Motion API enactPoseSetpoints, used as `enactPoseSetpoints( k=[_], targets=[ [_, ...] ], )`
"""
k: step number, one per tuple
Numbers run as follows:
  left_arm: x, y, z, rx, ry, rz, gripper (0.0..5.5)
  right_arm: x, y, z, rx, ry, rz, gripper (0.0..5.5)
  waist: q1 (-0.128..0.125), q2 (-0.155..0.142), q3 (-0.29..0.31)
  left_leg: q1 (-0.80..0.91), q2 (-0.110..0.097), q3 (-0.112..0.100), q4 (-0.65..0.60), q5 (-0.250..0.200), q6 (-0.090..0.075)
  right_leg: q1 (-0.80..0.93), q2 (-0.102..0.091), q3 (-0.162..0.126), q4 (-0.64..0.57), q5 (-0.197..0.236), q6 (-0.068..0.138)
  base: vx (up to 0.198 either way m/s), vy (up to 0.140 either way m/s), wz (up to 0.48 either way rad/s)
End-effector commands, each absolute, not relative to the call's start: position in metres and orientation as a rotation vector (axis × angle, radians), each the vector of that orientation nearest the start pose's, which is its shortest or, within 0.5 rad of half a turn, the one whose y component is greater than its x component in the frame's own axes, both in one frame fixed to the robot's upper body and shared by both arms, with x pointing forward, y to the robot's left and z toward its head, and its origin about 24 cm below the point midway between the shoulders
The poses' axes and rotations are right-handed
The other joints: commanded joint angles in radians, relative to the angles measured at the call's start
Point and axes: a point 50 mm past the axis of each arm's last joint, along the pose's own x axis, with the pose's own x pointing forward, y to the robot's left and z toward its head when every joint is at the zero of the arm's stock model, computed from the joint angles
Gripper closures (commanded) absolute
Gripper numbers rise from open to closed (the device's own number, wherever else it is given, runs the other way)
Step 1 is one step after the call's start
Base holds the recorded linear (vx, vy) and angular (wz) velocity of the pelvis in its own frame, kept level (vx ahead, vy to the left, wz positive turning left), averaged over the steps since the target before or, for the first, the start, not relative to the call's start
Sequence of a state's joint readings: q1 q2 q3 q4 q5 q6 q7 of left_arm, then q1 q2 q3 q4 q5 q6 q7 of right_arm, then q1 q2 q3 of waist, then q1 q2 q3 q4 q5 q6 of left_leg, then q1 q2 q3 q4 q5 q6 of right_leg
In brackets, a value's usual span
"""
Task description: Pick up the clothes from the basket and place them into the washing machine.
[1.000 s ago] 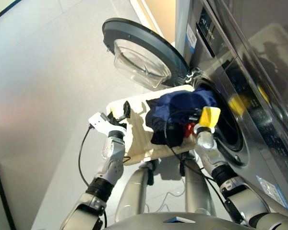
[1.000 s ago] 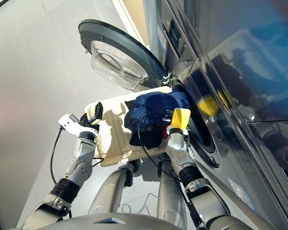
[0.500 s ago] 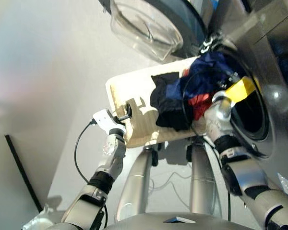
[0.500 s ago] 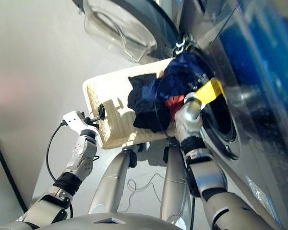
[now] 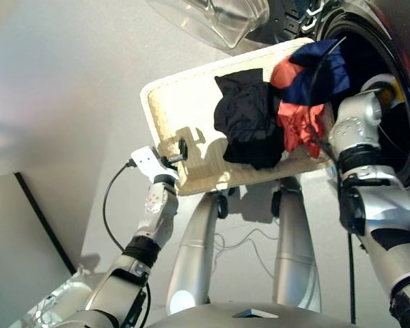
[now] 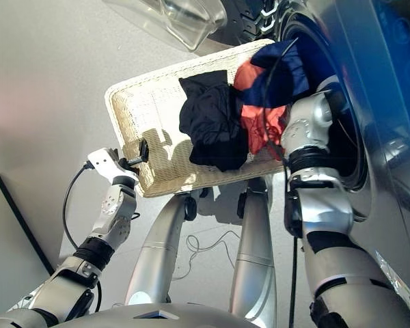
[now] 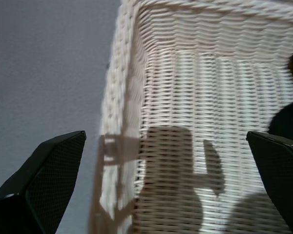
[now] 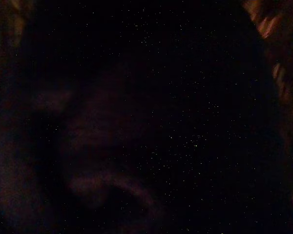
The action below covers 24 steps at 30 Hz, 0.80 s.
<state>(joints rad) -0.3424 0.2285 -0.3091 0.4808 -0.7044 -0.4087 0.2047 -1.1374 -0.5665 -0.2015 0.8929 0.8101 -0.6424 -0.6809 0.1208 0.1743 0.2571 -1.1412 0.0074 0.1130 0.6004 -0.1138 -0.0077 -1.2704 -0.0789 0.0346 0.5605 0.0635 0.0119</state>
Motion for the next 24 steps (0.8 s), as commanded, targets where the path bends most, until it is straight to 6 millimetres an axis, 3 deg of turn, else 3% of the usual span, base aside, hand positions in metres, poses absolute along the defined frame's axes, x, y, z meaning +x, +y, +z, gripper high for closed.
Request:
enactPoseSetpoints(
  k=[1, 4, 6, 7, 8, 11, 16, 22, 24],
  targets=[
    [0.303, 0.172, 0.045, -0.344, -0.138, 0.134, 0.00, 0.295, -0.347, 0.353, 0.724, -1.207, -0.971, 5.50, -0.032, 0.048, -0.057, -0.018, -0.020, -0.040, 0.030, -0.047, 0.021, 0.016, 0.043, -0.038, 0.067, -0.112, 0.034, 0.000, 0.000, 0.000],
    [0.303, 0.172, 0.040, -0.334, -0.117, 0.141, 0.00, 0.296, -0.358, 0.344, 0.675, -1.160, -1.038, 5.50, -0.035, 0.041, -0.059, -0.020, -0.016, -0.036, 0.031, -0.052, 0.024, 0.018, 0.045, -0.038, 0.064, -0.110, 0.035, 0.000, 0.000, 0.000],
    [0.303, 0.170, 0.041, -0.338, -0.122, 0.133, 0.00, 0.308, -0.356, 0.325, 0.656, -1.072, -1.026, 5.50, -0.043, 0.038, -0.058, -0.015, -0.014, -0.033, 0.026, -0.053, 0.026, 0.024, 0.049, -0.038, 0.055, -0.104, 0.034, 0.000, 0.000, 0.000],
    [0.304, 0.169, 0.041, -0.340, -0.123, 0.131, 0.00, 0.315, -0.355, 0.316, 0.649, -1.022, -1.009, 4.10, -0.046, 0.034, -0.058, -0.012, -0.013, -0.033, 0.023, -0.052, 0.026, 0.028, 0.049, -0.037, 0.050, -0.100, 0.033, 0.000, 0.000, 0.000],
    [0.305, 0.165, 0.041, -0.345, -0.120, 0.119, 0.00, 0.323, -0.350, 0.305, 0.640, -0.969, -0.980, 0.00, -0.049, 0.032, -0.057, -0.010, -0.011, -0.032, 0.021, -0.052, 0.025, 0.031, 0.050, -0.037, 0.045, -0.097, 0.033, 0.000, 0.000, 0.000],
    [0.310, 0.156, 0.046, -0.354, -0.132, 0.072, 0.00, 0.355, -0.328, 0.262, 0.577, -0.733, -0.870, 0.00, -0.054, 0.022, -0.057, 0.004, -0.005, -0.028, 0.004, -0.046, 0.021, 0.048, 0.049, -0.040, 0.020, -0.085, 0.030, 0.000, 0.000, 0.000],
    [0.317, 0.142, 0.059, -0.335, -0.160, -0.042, 0.00, 0.384, -0.294, 0.208, 0.338, -0.423, -0.596, 0.00, -0.075, 0.005, -0.048, 0.027, -0.002, -0.024, -0.035, -0.025, 0.011, 0.086, 0.042, -0.047, -0.029, -0.058, 0.027, -0.011, -0.008, -0.010],
    [0.327, 0.122, 0.076, -0.321, -0.192, -0.157, 0.00, 0.394, -0.249, 0.161, 0.129, -0.237, -0.339, 0.00, -0.092, -0.023, -0.044, 0.054, -0.001, -0.027, -0.084, 0.004, 0.005, 0.129, 0.037, -0.063, -0.088, -0.032, 0.026, 0.000, 0.000, 0.000],
    [0.330, 0.115, 0.078, -0.309, -0.186, -0.187, 0.00, 0.396, -0.231, 0.149, -0.036, -0.181, -0.198, 0.00, -0.096, -0.034, -0.045, 0.060, 0.000, -0.028, -0.102, 0.016, 0.004, 0.142, 0.035, -0.065, -0.107, -0.023, 0.026, 0.000, 0.000, 0.000]
  ],
)
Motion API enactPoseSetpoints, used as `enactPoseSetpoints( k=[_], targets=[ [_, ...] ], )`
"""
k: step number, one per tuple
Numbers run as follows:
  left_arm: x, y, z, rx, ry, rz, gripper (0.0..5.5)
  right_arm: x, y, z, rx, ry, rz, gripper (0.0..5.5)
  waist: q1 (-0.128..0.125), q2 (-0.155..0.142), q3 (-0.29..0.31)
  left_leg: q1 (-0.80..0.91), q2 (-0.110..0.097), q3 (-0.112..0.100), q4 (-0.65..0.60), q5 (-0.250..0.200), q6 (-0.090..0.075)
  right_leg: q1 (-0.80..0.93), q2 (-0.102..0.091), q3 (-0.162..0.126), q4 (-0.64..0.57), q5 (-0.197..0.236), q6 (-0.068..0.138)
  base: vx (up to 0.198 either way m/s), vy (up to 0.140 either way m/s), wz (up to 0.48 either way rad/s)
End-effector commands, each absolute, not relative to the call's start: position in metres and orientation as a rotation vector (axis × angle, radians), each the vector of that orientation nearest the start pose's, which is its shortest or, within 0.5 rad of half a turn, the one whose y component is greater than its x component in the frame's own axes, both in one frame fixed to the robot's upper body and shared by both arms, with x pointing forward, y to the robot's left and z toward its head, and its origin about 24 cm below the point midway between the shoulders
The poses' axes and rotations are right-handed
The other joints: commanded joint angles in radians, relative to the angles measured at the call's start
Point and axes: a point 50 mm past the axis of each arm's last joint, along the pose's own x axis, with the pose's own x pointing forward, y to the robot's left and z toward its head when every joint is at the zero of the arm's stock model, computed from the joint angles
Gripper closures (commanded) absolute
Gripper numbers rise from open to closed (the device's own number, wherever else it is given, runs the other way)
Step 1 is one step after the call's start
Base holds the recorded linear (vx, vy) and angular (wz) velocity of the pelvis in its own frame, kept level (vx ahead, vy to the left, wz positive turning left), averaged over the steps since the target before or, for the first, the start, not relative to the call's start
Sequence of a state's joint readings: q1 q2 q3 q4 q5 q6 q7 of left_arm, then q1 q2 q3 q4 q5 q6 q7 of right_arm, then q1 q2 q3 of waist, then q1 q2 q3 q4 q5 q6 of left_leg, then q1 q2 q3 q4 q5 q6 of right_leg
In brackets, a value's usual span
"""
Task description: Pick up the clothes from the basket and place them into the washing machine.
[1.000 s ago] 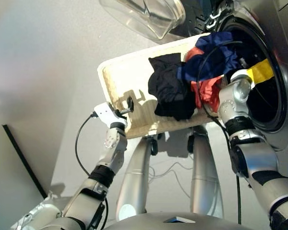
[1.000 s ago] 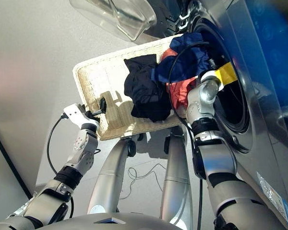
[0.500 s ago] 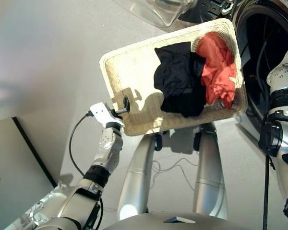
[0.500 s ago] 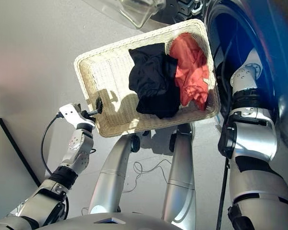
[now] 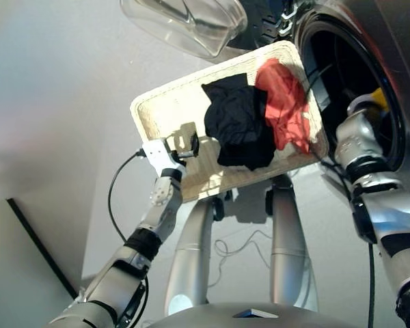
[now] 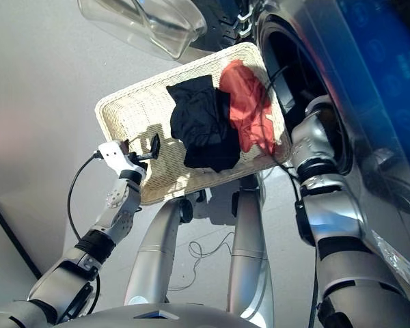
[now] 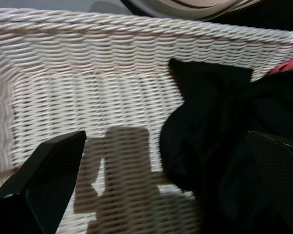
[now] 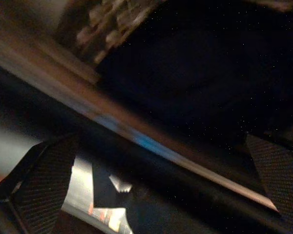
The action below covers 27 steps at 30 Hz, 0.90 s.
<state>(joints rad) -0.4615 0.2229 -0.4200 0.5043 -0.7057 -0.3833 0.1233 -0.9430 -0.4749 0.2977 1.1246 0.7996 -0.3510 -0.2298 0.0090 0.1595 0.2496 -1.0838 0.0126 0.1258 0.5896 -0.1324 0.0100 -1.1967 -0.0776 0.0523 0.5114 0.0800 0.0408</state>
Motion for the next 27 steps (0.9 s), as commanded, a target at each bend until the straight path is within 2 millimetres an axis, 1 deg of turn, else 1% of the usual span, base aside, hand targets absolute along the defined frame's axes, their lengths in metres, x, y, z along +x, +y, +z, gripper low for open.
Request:
enactPoseSetpoints(
  k=[1, 3, 4, 5, 6, 7, 9, 10, 12, 13, 16, 21, 23, 27],
  targets=[
    [0.333, 0.111, 0.080, -0.309, -0.184, -0.200, 0.00, 0.396, -0.226, 0.144, -0.047, -0.166, -0.172, 0.00, 0.013, -0.022, -0.037, 0.008, -0.005, -0.043, -0.098, 0.038, -0.014, 0.076, 0.033, -0.085, -0.068, -0.036, -0.001, 0.000, 0.000, 0.000],
    [0.336, 0.105, 0.079, -0.300, -0.168, -0.215, 0.00, 0.396, -0.207, 0.137, -0.206, -0.142, -0.052, 0.00, 0.009, -0.032, -0.037, 0.017, -0.006, -0.047, -0.113, 0.049, -0.014, 0.090, 0.033, -0.088, -0.085, -0.029, 0.000, 0.000, 0.000, 0.000],
    [0.338, 0.101, 0.078, -0.297, -0.158, -0.219, 0.00, 0.396, -0.195, 0.133, -0.252, -0.136, 0.005, 0.00, 0.007, -0.038, -0.038, 0.023, -0.006, -0.048, -0.119, 0.053, -0.014, 0.096, 0.032, -0.090, -0.089, -0.027, 0.001, 0.000, 0.000, 0.000],
    [0.340, 0.099, 0.079, -0.290, -0.156, -0.218, 0.00, 0.395, -0.188, 0.132, -0.276, -0.146, 0.030, 0.00, 0.004, -0.042, -0.038, 0.026, -0.005, -0.050, -0.121, 0.054, -0.013, 0.099, 0.033, -0.089, -0.091, -0.025, 0.002, 0.000, 0.000, 0.000],
    [0.341, 0.097, 0.078, -0.279, -0.149, -0.220, 0.00, 0.394, -0.178, 0.132, -0.342, -0.162, 0.080, 0.00, 0.001, -0.045, -0.038, 0.029, -0.005, -0.049, -0.123, 0.056, -0.013, 0.105, 0.035, -0.089, -0.094, -0.026, 0.002, 0.000, 0.000, 0.000],
    [0.342, 0.093, 0.077, -0.270, -0.135, -0.226, 0.00, 0.392, -0.172, 0.129, -0.351, -0.161, 0.104, 0.00, -0.002, -0.048, -0.038, 0.030, -0.006, -0.049, -0.120, 0.055, -0.012, 0.107, 0.036, -0.090, -0.092, -0.027, 0.001, 0.000, 0.000, 0.000],
    [0.345, 0.089, 0.073, -0.253, -0.105, -0.217, 0.00, 0.389, -0.152, 0.127, -0.446, -0.189, 0.186, 0.00, -0.007, -0.056, -0.041, 0.035, -0.004, -0.052, -0.121, 0.054, -0.011, 0.114, 0.039, -0.092, -0.096, -0.028, 0.001, 0.000, 0.000, 0.000],
    [0.348, 0.086, 0.073, -0.246, -0.097, -0.212, 0.00, 0.388, -0.147, 0.123, -0.432, -0.180, 0.202, 0.00, -0.009, -0.059, -0.040, 0.039, -0.003, -0.052, -0.125, 0.054, -0.010, 0.118, 0.040, -0.091, -0.101, -0.026, 0.001, 0.000, 0.000, 0.000],
    [0.352, 0.083, 0.073, -0.211, -0.086, -0.205, 0.00, 0.387, -0.133, 0.126, -0.498, -0.212, 0.255, 0.00, -0.014, -0.066, -0.038, 0.035, -0.001, -0.055, -0.124, 0.055, -0.009, 0.120, 0.041, -0.091, -0.110, -0.024, 0.002, 0.000, 0.000, 0.000],
    [0.353, 0.080, 0.070, -0.187, -0.065, -0.202, 0.00, 0.386, -0.129, 0.125, -0.487, -0.212, 0.259, 0.00, -0.017, -0.068, -0.036, 0.035, 0.001, -0.057, -0.124, 0.054, -0.009, 0.121, 0.041, -0.089, -0.114, -0.023, 0.004, 0.000, 0.000, 0.000],
    [0.357, 0.082, 0.070, -0.164, -0.054, -0.179, 0.00, 0.386, -0.120, 0.129, -0.520, -0.245, 0.272, 0.00, -0.023, -0.071, -0.033, 0.034, 0.004, -0.059, -0.123, 0.054, -0.008, 0.120, 0.044, -0.086, -0.115, -0.024, 0.004, 0.000, 0.000, 0.000],
    [0.361, 0.080, 0.070, -0.117, -0.035, -0.177, 0.00, 0.381, -0.106, 0.140, -0.442, -0.311, 0.304, 0.00, -0.034, -0.074, -0.028, 0.028, 0.010, -0.060, -0.123, 0.050, -0.009, 0.112, 0.047, -0.086, -0.117, -0.030, 0.005, 0.000, 0.000, 0.000],
    [0.364, 0.079, 0.074, -0.103, -0.044, -0.178, 0.00, 0.376, -0.095, 0.150, -0.431, -0.367, 0.356, 0.00, -0.040, -0.077, -0.026, 0.014, 0.011, -0.059, -0.107, 0.041, -0.008, 0.097, 0.055, -0.085, -0.108, -0.033, 0.004, 0.000, 0.000, 0.000],
    [0.369, 0.079, 0.081, -0.085, -0.054, -0.182, 0.00, 0.368, -0.086, 0.159, -0.474, -0.426, 0.435, 0.00, -0.053, -0.085, -0.022, -0.028, 0.019, -0.056, -0.054, 0.015, -0.004, 0.059, 0.066, -0.085, -0.080, -0.043, 0.002, 0.000, 0.000, 0.000]
  ],
)
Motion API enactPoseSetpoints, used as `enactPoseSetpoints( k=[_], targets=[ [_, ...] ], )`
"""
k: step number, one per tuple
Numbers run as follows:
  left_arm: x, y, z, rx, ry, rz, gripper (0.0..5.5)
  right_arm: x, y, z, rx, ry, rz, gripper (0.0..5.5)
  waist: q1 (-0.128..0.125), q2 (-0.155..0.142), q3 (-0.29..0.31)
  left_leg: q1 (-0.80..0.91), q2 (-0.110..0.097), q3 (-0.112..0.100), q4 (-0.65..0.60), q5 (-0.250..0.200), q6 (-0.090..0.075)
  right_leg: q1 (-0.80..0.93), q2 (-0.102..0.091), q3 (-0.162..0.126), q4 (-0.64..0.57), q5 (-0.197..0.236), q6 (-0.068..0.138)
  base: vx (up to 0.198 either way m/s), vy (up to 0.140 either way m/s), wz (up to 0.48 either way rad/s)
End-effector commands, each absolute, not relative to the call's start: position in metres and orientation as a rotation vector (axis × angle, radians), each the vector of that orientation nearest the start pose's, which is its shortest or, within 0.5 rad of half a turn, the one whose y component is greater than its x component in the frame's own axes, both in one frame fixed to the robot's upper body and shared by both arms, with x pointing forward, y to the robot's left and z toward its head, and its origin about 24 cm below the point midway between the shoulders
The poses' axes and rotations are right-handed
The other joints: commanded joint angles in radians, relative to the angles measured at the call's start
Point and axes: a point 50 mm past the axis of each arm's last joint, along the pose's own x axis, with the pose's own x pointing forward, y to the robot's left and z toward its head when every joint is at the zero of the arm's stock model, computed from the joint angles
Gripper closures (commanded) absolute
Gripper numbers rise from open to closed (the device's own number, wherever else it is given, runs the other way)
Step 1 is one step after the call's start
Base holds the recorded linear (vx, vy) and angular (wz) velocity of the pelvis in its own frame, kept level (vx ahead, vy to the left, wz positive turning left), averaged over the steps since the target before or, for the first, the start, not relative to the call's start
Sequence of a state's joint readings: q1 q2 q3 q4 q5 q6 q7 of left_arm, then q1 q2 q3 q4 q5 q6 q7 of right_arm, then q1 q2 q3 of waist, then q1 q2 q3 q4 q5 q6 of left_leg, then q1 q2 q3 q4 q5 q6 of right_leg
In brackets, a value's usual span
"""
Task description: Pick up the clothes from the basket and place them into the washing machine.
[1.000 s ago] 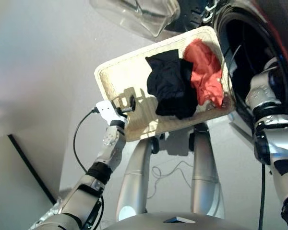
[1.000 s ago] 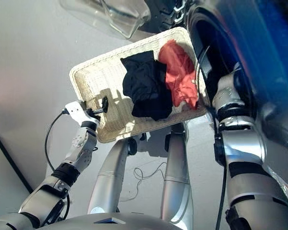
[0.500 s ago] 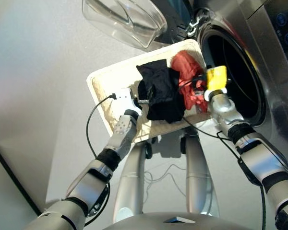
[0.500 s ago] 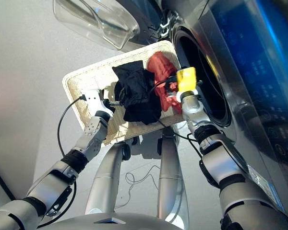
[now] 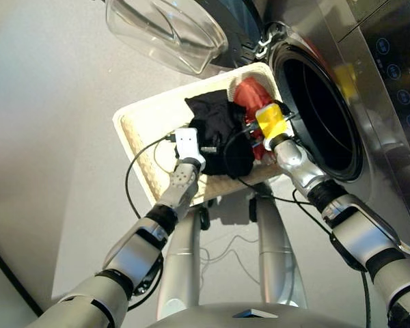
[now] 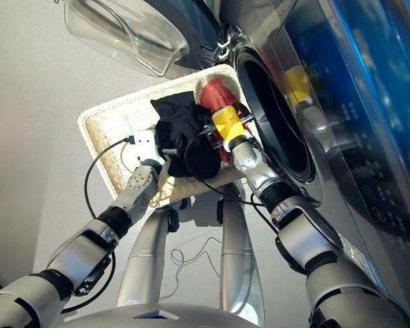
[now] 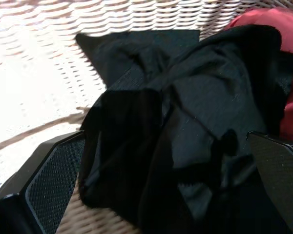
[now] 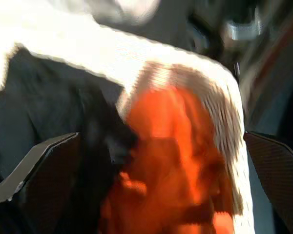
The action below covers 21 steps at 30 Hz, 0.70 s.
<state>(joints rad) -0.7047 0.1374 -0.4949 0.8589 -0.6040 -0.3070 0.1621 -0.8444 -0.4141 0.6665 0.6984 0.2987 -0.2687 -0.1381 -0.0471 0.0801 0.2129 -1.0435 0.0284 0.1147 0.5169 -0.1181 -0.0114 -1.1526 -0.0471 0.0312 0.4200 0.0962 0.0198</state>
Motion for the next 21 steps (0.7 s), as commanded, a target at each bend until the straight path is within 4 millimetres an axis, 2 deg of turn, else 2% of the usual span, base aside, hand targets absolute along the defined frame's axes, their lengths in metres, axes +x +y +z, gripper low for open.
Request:
enactPoseSetpoints(
  k=[1, 7, 10, 11, 12, 13, 21],
  targets=[
    [0.371, 0.080, 0.083, -0.072, -0.059, -0.176, 0.00, 0.366, -0.083, 0.161, -0.484, -0.440, 0.453, 0.00, 0.000, -0.008, 0.017, -0.081, 0.004, -0.044, 0.036, -0.007, 0.018, 0.002, 0.040, -0.064, 0.022, -0.061, 0.022, 0.000, 0.000, 0.000],
    [0.379, 0.087, 0.090, 0.019, -0.063, -0.162, 0.00, 0.358, -0.074, 0.163, -0.519, -0.485, 0.496, 0.00, -0.023, -0.017, 0.025, -0.144, 0.018, -0.028, 0.116, -0.046, 0.022, -0.062, 0.060, -0.059, 0.062, -0.066, 0.022, 0.000, 0.000, 0.000],
    [0.381, 0.092, 0.090, 0.025, -0.048, -0.136, 0.00, 0.357, -0.073, 0.164, -0.515, -0.495, 0.492, 0.00, -0.029, -0.024, 0.028, -0.174, 0.023, -0.023, 0.150, -0.058, 0.024, -0.091, 0.068, -0.060, 0.079, -0.064, 0.023, -0.012, 0.024, -0.211],
    [0.383, 0.097, 0.089, 0.022, -0.035, -0.112, 2.78, 0.358, -0.076, 0.162, -0.500, -0.488, 0.474, 0.00, -0.037, -0.029, 0.029, -0.191, 0.027, -0.017, 0.172, -0.066, 0.024, -0.108, 0.071, -0.060, 0.091, -0.066, 0.023, -0.008, 0.020, -0.212],
    [0.384, 0.098, 0.089, 0.022, -0.034, -0.109, 3.73, 0.357, -0.077, 0.161, -0.494, -0.484, 0.469, 0.00, -0.039, -0.030, 0.028, -0.201, 0.027, -0.016, 0.186, -0.070, 0.025, -0.115, 0.072, -0.061, 0.098, -0.066, 0.023, -0.010, 0.024, -0.178],
    [0.384, 0.099, 0.089, 0.017, -0.036, -0.105, 5.50, 0.357, -0.079, 0.158, -0.487, -0.477, 0.461, 0.00, -0.042, -0.031, 0.026, -0.207, 0.027, -0.015, 0.193, -0.073, 0.024, -0.122, 0.073, -0.060, 0.102, -0.067, 0.023, 0.000, 0.000, 0.000],
    [0.378, 0.104, 0.083, -0.038, -0.041, -0.105, 5.50, 0.349, -0.090, 0.136, -0.463, -0.423, 0.451, 0.00, -0.050, -0.031, -0.002, -0.201, 0.023, -0.012, 0.194, -0.077, 0.024, -0.118, 0.060, -0.068, 0.100, -0.058, 0.023, 0.000, 0.000, 0.000]
  ],
)
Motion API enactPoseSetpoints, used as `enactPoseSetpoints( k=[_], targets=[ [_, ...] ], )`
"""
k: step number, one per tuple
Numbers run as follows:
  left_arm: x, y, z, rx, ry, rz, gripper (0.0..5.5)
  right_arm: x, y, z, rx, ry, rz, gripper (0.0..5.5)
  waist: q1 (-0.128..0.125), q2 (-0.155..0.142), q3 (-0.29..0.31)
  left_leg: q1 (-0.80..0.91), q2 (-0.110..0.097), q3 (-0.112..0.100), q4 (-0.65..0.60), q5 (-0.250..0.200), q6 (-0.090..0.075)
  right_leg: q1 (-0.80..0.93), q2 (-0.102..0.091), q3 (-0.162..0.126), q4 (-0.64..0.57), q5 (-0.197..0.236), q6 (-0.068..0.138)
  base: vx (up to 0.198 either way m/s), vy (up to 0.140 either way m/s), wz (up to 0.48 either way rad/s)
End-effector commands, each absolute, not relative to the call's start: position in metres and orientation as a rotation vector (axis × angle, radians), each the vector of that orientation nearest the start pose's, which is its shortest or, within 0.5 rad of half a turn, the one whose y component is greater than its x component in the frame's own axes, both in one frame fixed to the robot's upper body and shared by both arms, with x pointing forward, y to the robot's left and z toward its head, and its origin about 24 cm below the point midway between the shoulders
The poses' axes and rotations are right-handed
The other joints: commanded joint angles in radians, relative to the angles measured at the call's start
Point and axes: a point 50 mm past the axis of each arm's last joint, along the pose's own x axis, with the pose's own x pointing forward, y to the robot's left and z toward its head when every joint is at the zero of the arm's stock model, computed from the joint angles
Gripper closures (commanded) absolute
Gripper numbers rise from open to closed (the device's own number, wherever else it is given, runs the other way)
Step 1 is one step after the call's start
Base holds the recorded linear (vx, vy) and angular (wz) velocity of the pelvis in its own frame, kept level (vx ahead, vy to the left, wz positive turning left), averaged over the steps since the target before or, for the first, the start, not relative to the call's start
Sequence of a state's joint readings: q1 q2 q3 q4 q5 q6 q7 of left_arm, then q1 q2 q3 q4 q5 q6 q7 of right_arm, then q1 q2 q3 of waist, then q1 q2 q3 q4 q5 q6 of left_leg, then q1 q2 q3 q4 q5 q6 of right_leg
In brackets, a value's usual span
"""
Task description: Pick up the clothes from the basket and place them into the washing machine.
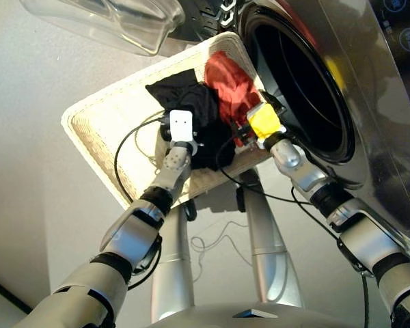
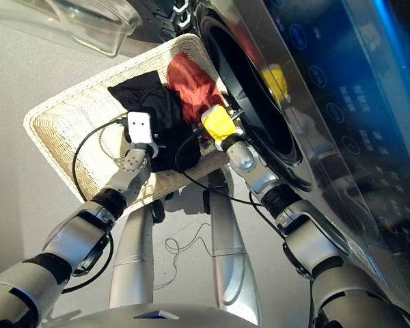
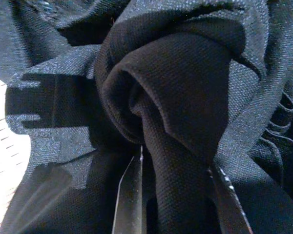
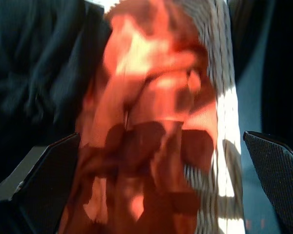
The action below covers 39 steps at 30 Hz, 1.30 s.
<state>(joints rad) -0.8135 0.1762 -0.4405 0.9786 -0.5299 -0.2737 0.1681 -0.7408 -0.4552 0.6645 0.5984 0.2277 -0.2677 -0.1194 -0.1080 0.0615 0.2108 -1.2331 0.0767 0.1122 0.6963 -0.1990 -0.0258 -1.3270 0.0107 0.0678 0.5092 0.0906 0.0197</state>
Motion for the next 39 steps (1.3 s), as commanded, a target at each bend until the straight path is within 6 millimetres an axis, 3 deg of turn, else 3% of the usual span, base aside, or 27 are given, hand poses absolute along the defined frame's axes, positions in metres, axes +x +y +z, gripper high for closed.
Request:
enactPoseSetpoints(
  k=[1, 7, 9, 15, 21, 22, 23, 33, 39],
  targets=[
    [0.376, 0.104, 0.083, -0.061, -0.056, -0.111, 5.50, 0.347, -0.092, 0.129, -0.478, -0.406, 0.454, 0.00, 0.014, -0.012, -0.007, 0.006, -0.029, -0.011, -0.007, 0.010, 0.039, 0.077, -0.004, -0.107, -0.008, -0.044, 0.024, 0.000, 0.000, 0.000],
    [0.370, 0.106, 0.085, -0.141, -0.103, -0.122, 5.50, 0.343, -0.100, 0.109, -0.518, -0.354, 0.438, 0.00, 0.025, -0.010, -0.011, 0.113, -0.041, -0.012, -0.143, 0.054, 0.032, 0.185, -0.040, -0.109, -0.104, -0.016, 0.034, 0.000, 0.000, 0.000],
    [0.365, 0.108, 0.085, -0.199, -0.125, -0.127, 5.50, 0.341, -0.106, 0.096, -0.599, -0.321, 0.435, 0.00, 0.037, -0.007, -0.013, 0.190, -0.057, -0.016, -0.222, 0.082, 0.028, 0.266, -0.059, -0.116, -0.167, 0.000, 0.041, 0.000, 0.000, 0.000],
    [0.349, 0.105, 0.087, -0.318, -0.181, -0.184, 5.50, 0.331, -0.110, 0.073, -0.860, -0.311, 0.496, 0.00, 0.064, -0.002, -0.023, 0.335, -0.095, -0.018, -0.340, 0.126, 0.021, 0.411, -0.072, -0.124, -0.252, 0.014, 0.051, 0.000, 0.000, 0.000],
    [0.333, 0.094, 0.095, -0.441, -0.227, -0.301, 5.50, 0.324, -0.105, 0.059, -1.114, -0.338, 0.621, 0.00, 0.088, 0.006, -0.035, 0.430, -0.120, -0.033, -0.399, 0.145, 0.020, 0.509, -0.079, -0.136, -0.299, 0.017, 0.055, 0.000, 0.000, 0.000],
    [0.330, 0.091, 0.097, -0.470, -0.233, -0.323, 5.50, 0.323, -0.103, 0.058, -1.151, -0.355, 0.635, 0.00, 0.093, 0.007, -0.037, 0.441, -0.123, -0.034, -0.405, 0.148, 0.019, 0.522, -0.082, -0.139, -0.304, 0.017, 0.055, -0.101, -0.008, 0.069],
    [0.328, 0.089, 0.103, -0.502, -0.252, -0.339, 5.50, 0.323, -0.101, 0.057, -1.169, -0.360, 0.643, 0.00, 0.092, 0.003, -0.033, 0.437, -0.132, -0.027, -0.415, 0.183, 0.027, 0.524, -0.090, -0.145, -0.317, 0.043, 0.049, -0.108, -0.009, 0.092],
    [0.303, 0.064, 0.121, -0.721, -0.263, -0.541, 5.50, 0.330, -0.076, 0.063, -1.257, -0.448, 0.636, 0.00, 0.127, 0.027, -0.048, 0.479, -0.151, -0.041, -0.432, 0.195, 0.036, 0.571, -0.095, -0.156, -0.328, 0.036, 0.046, -0.012, -0.002, 0.032],
    [0.277, 0.057, 0.128, -0.834, -0.227, -0.667, 5.50, 0.352, -0.074, 0.092, -1.239, -0.523, 0.385, 0.00, 0.157, 0.051, -0.061, 0.459, -0.151, -0.044, -0.414, 0.197, 0.043, 0.550, -0.098, -0.155, -0.310, 0.032, 0.043, 0.000, 0.000, 0.000]
  ],
)
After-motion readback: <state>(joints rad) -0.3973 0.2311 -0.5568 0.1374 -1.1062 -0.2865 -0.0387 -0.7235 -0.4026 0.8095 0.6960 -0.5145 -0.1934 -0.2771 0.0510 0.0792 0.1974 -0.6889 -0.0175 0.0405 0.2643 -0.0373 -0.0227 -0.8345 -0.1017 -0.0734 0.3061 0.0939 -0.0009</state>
